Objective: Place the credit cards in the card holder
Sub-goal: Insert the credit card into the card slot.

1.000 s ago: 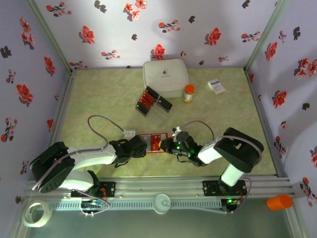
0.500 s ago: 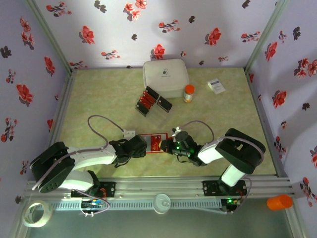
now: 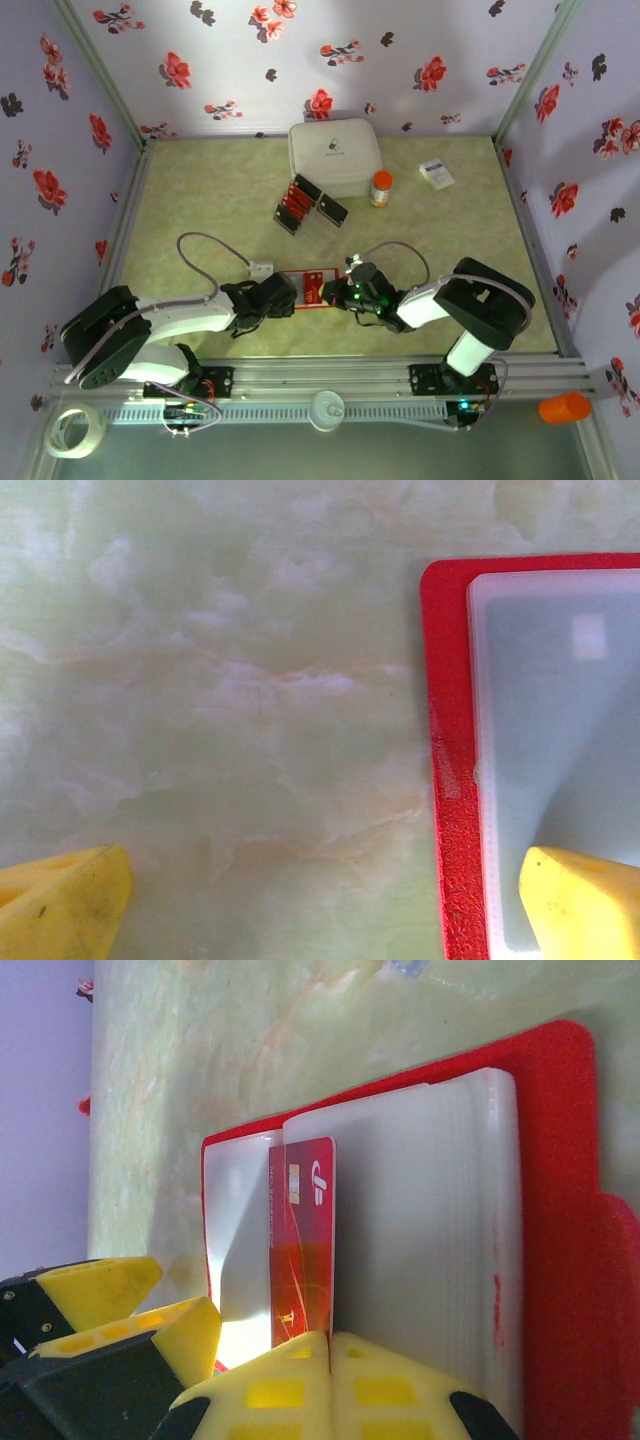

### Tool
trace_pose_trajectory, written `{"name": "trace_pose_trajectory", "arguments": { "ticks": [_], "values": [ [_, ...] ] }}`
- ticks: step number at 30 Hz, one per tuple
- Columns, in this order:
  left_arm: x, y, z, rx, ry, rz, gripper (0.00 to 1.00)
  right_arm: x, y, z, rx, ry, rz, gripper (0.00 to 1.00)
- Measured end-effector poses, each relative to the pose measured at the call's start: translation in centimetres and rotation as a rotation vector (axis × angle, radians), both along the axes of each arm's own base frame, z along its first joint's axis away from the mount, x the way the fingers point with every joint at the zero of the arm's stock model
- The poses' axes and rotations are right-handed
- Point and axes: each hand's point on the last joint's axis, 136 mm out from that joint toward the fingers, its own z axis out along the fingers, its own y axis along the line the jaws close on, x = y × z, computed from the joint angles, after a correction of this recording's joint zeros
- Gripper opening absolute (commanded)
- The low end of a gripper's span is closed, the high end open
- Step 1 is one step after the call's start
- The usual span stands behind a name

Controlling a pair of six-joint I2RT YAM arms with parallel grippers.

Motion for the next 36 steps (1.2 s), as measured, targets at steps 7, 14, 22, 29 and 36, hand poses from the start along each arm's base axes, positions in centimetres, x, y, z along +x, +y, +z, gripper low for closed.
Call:
{"name": "trace_pose_trajectory", "arguments": {
  "ticks": [7,14,22,29,36],
  "values": [
    [0.0,0.0,-0.1,-0.005,-0.003,0.0,1.0,0.1,0.9,0.0,0.008,0.012,0.023,0.0],
    [0.1,0.1,-0.1,-0.002,-0.009,0.003,1.0,0.1,1.8,0.1,0.019,0.024,0.05,0.24],
    [0.1,0.0,-0.1,-0.008,-0.011,0.006,1.0,-0.3,2.0,1.6,-0.092,0.006,0.135,0.43],
    [0.1,0.0,-0.1,-0.013,-0.012,0.012,1.0,-0.4,1.4,2.3,-0.228,-0.016,0.203,0.11],
    [0.1,0.0,-0.1,-0.019,-0.014,0.015,1.0,0.4,2.1,2.5,-0.28,-0.025,0.233,0.06]
  ]
}}
